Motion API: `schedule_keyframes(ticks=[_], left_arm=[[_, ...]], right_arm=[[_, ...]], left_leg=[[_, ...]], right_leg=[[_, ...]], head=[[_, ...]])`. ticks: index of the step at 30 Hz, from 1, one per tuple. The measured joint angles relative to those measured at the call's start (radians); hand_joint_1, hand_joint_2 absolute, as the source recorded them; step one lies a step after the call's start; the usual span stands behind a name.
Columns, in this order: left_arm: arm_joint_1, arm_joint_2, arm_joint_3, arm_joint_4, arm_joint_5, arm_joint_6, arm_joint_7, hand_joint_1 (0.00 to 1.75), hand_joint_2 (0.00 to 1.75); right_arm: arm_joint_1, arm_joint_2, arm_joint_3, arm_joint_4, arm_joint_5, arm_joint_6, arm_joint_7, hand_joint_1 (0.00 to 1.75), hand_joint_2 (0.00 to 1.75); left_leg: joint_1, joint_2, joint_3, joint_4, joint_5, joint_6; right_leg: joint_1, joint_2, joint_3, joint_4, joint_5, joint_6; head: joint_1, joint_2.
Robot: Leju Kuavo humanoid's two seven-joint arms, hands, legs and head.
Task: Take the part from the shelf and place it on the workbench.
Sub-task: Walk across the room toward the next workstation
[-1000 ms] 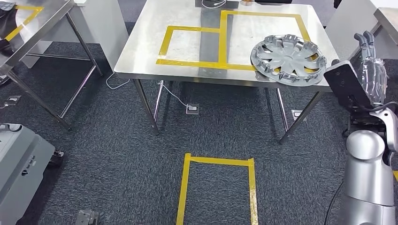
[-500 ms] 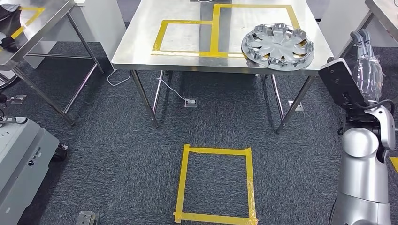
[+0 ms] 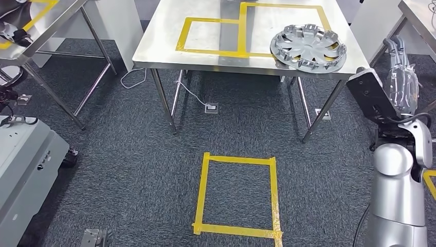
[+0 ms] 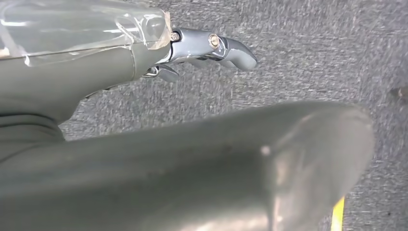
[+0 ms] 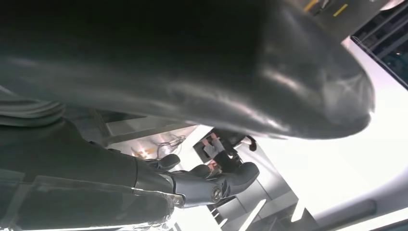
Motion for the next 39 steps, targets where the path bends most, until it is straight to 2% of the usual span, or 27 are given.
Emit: schedule_keyframes(ticks=[1, 2, 3, 4, 5, 7, 9, 11, 13, 14, 15, 16, 19, 20, 23, 25, 26, 28, 29, 30, 31, 32, 33, 34, 35, 36, 39], left_arm=[[0.0, 0.0, 0.0, 0.0, 0.0, 0.0, 0.0, 0.0, 1.31], [0.0, 0.0, 0.0, 0.0, 0.0, 0.0, 0.0, 0.0, 1.75], [0.0, 0.0, 0.0, 0.0, 0.0, -0.001, 0.0, 0.0, 1.75], [0.0, 0.0, 0.0, 0.0, 0.0, -0.001, 0.0, 0.0, 1.75], [0.0, 0.0, 0.0, 0.0, 0.0, -0.001, 0.0, 0.0, 1.75], [0.002, 0.0, 0.0, 0.0, 0.0, -0.001, 0.0, 0.0, 1.75], [0.004, 0.001, 0.001, 0.0, 0.0, -0.001, 0.0, 0.0, 1.75], [0.005, 0.001, 0.0, 0.0, 0.0, -0.001, 0.0, 0.0, 1.75], [0.005, 0.001, 0.001, 0.0, 0.0, -0.002, 0.0, 0.0, 1.75], [0.006, 0.001, 0.001, 0.0, 0.0, -0.002, 0.0, 0.0, 1.75], [0.006, 0.001, 0.001, 0.0, 0.0, -0.002, 0.0, 0.0, 1.75], [0.006, 0.001, 0.001, 0.0, 0.0, -0.002, 0.0, 0.0, 1.75], [0.006, 0.003, 0.001, 0.0, 0.0, -0.004, 0.0, 0.0, 1.75], [0.006, 0.004, 0.0, 0.0, 0.0, -0.004, 0.0, 0.0, 1.75], [0.007, 0.007, 0.0, 0.0, 0.0, -0.006, 0.0, 0.0, 1.75], [0.008, 0.008, 0.001, 0.0, 0.0, -0.007, 0.0, 0.0, 1.75], [0.007, 0.008, 0.001, 0.0, 0.0, -0.007, 0.0, 0.0, 1.75], [0.008, 0.007, 0.001, 0.0, 0.0, -0.009, 0.0, 0.0, 1.75], [0.009, 0.006, 0.001, 0.0, 0.0, -0.01, 0.0, 0.0, 1.75], [0.011, 0.005, 0.001, 0.0, 0.0, -0.01, 0.0, 0.0, 1.75], [0.012, 0.004, 0.001, 0.0, 0.0, -0.011, 0.0, 0.0, 1.75], [0.012, 0.004, 0.001, 0.0, 0.0, -0.011, 0.0, 0.0, 1.75], [0.013, 0.003, 0.001, 0.0, 0.0, -0.011, 0.0, 0.0, 1.75], [0.013, 0.002, 0.001, 0.0, 0.0, -0.011, 0.0, 0.0, 1.75], [0.013, 0.002, 0.001, 0.0, 0.0, -0.011, 0.0, 0.0, 1.75], [0.013, 0.002, 0.001, 0.0, 0.0, -0.011, 0.0, 0.0, 1.75], [0.015, 0.003, 0.001, 0.0, 0.0, -0.011, 0.0, 0.0, 1.75]], right_arm=[[0.001, 0.0, 0.0, 0.0, 0.001, 0.0, 0.0, 0.0, 0.0], [0.001, 0.0, 0.0, 0.0, 0.001, 0.0, 0.0, 0.0, 0.0], [0.0, 0.0, 0.0, 0.0, 0.002, 0.0, 0.0, 0.0, 0.0], [0.0, 0.0, 0.0, -0.001, 0.003, 0.0, 0.0, 0.0, 0.0], [0.0, 0.0, 0.0, -0.001, 0.004, 0.0, 0.0, 0.0, 0.0], [0.0, 0.0, -0.001, -0.002, 0.005, 0.0, -0.001, 0.0, 0.0], [0.001, 0.001, -0.001, -0.003, 0.006, 0.0, -0.001, 0.0, 0.0], [0.001, 0.002, -0.001, -0.004, 0.006, 0.0, -0.001, 0.0, 0.0], [0.002, 0.003, -0.001, -0.003, 0.006, 0.0, -0.002, 0.0, 0.0], [0.003, 0.003, -0.001, -0.003, 0.006, 0.0, -0.002, 0.0, 0.0], [0.004, 0.003, -0.001, -0.003, 0.006, 0.0, -0.002, 0.0, 0.0], [0.005, 0.003, -0.001, -0.003, 0.006, 0.0, -0.002, 0.0, 0.0], [0.004, 0.003, -0.001, -0.004, 0.006, 0.0, -0.005, 0.0, 0.0], [0.002, 0.003, -0.001, -0.004, 0.006, 0.0, -0.006, 0.0, 0.0], [0.0, 0.002, 0.0, -0.004, 0.006, 0.0, -0.009, 0.0, 0.0], [-0.001, 0.0, 0.0, -0.004, 0.006, 0.0, -0.01, 0.0, 0.0], [-0.002, -0.002, 0.0, -0.004, 0.006, 0.0, -0.01, 0.0, 0.0], [-0.002, -0.006, -0.001, -0.004, 0.006, 0.0, -0.01, 0.0, 0.0], [0.001, -0.006, -0.001, -0.004, 0.006, 0.0, -0.01, 0.0, 0.0], [0.004, -0.006, -0.001, -0.003, 0.006, 0.0, -0.01, 0.0, 0.0], [0.006, -0.006, -0.001, -0.003, 0.006, 0.0, -0.01, 0.0, 0.0], [0.007, -0.007, -0.001, -0.003, 0.006, 0.0, -0.01, 0.0, 0.0], [0.007, -0.008, -0.001, -0.003, 0.006, 0.0, -0.01, 0.0, 0.0], [0.007, -0.008, -0.001, -0.003, 0.006, 0.0, -0.01, 0.0, 0.0], [0.007, -0.009, -0.001, -0.003, 0.006, 0.0, -0.01, 0.0, 0.0], [0.008, -0.009, -0.001, -0.003, 0.006, 0.0, -0.01, 0.0, 0.0], [0.009, -0.009, -0.001, -0.003, 0.006, 0.0, -0.01, 0.0, 0.0]], left_leg=[[0.001, 0.0, -0.008, 0.004, 0.004, -0.002], [0.002, 0.0, -0.017, 0.011, 0.007, -0.005], [0.003, 0.0, -0.026, 0.021, 0.007, -0.009], [0.002, 0.0, -0.035, 0.032, 0.007, -0.014], [0.001, -0.001, -0.044, 0.041, 0.009, -0.019], [0.0, -0.001, -0.054, 0.047, 0.015, -0.032], [0.004, -0.002, -0.061, 0.055, 0.01, -0.043], [0.009, -0.003, -0.087, 0.122, -0.041, -0.055], [0.013, -0.003, -0.137, 0.252, -0.116, -0.064], [0.014, -0.003, -0.156, 0.307, -0.139, -0.066], [0.015, -0.003, -0.159, 0.331, -0.146, -0.066], [0.015, -0.003, -0.142, 0.313, -0.135, -0.063], [0.01, -0.005, -0.019, 0.118, -0.068, -0.041], [0.005, -0.005, 0.006, 0.074, -0.059, -0.033], [-0.005, -0.004, 0.015, 0.045, -0.048, -0.017], [-0.002, -0.001, 0.018, 0.022, -0.028, -0.006], [0.001, 0.0, 0.018, 0.01, -0.017, -0.002], [0.002, 0.001, 0.008, 0.003, -0.004, 0.003], [0.002, 0.001, 0.002, 0.004, -0.001, 0.002], [0.001, 0.001, -0.003, 0.005, 0.002, 0.002], [0.002, 0.0, -0.007, 0.007, 0.004, 0.0], [0.002, 0.0, -0.011, 0.011, 0.005, -0.001], [0.002, 0.0, -0.014, 0.018, 0.004, -0.004], [0.001, 0.0, -0.018, 0.024, 0.002, -0.008], [-0.001, 0.0, -0.023, 0.032, 0.0, -0.012], [-0.003, -0.001, -0.028, 0.038, -0.001, -0.017], [-0.002, -0.001, -0.037, 0.047, 0.0, -0.031]], right_leg=[[-0.002, 0.0, 0.027, -0.03, 0.009, 0.01], [-0.005, -0.001, 0.072, -0.096, 0.028, 0.02], [-0.007, -0.001, 0.118, -0.169, 0.042, 0.025], [-0.006, 0.001, 0.152, -0.228, 0.054, 0.023], [-0.005, 0.002, 0.171, -0.262, 0.06, 0.017], [0.001, 0.006, 0.169, -0.268, 0.066, -0.004], [-0.002, 0.005, 0.165, -0.268, 0.075, -0.02], [-0.007, 0.005, 0.159, -0.269, 0.084, -0.034], [-0.004, 0.004, 0.149, -0.269, 0.092, -0.041], [-0.003, 0.004, 0.144, -0.269, 0.096, -0.042], [-0.001, 0.004, 0.138, -0.269, 0.1, -0.042], [0.001, 0.005, 0.134, -0.269, 0.104, -0.041], [0.007, 0.006, 0.13, -0.27, 0.113, -0.035], [0.007, 0.006, 0.129, -0.27, 0.116, -0.03], [0.004, 0.003, 0.126, -0.277, 0.127, -0.013], [0.005, 0.002, 0.113, -0.262, 0.117, -0.008], [0.006, 0.002, 0.094, -0.226, 0.095, -0.011], [0.005, 0.001, 0.037, -0.098, 0.031, -0.019], [0.005, 0.001, 0.012, -0.036, 0.006, -0.018], [0.004, 0.001, 0.001, -0.001, -0.006, -0.013], [0.002, 0.001, 0.012, -0.009, -0.001, -0.005], [0.0, 0.001, 0.045, -0.059, 0.017, 0.004], [-0.003, -0.001, 0.09, -0.135, 0.041, 0.012], [-0.003, -0.002, 0.13, -0.203, 0.059, 0.014], [-0.003, -0.002, 0.157, -0.251, 0.072, 0.01], [-0.001, -0.001, 0.167, -0.272, 0.076, 0.003], [-0.001, 0.002, 0.162, -0.273, 0.084, -0.018]], head=[[0.0, 0.0], [0.0, 0.0], [0.0, 0.0], [-0.001, 0.0], [-0.001, 0.0], [-0.001, 0.0], [-0.001, 0.0], [-0.002, 0.0], [-0.002, 0.0], [-0.002, 0.0], [-0.002, 0.0], [-0.002, 0.0], [-0.001, 0.0], [-0.002, 0.0], [-0.003, 0.0], [-0.001, 0.0], [0.0, 0.0], [0.0, 0.0], [0.0, 0.0], [0.0, 0.0], [0.0, 0.0], [0.0, 0.0], [0.0, 0.0], [0.0, 0.0], [0.0, 0.0], [-0.001, 0.0], [-0.001, 0.0]])
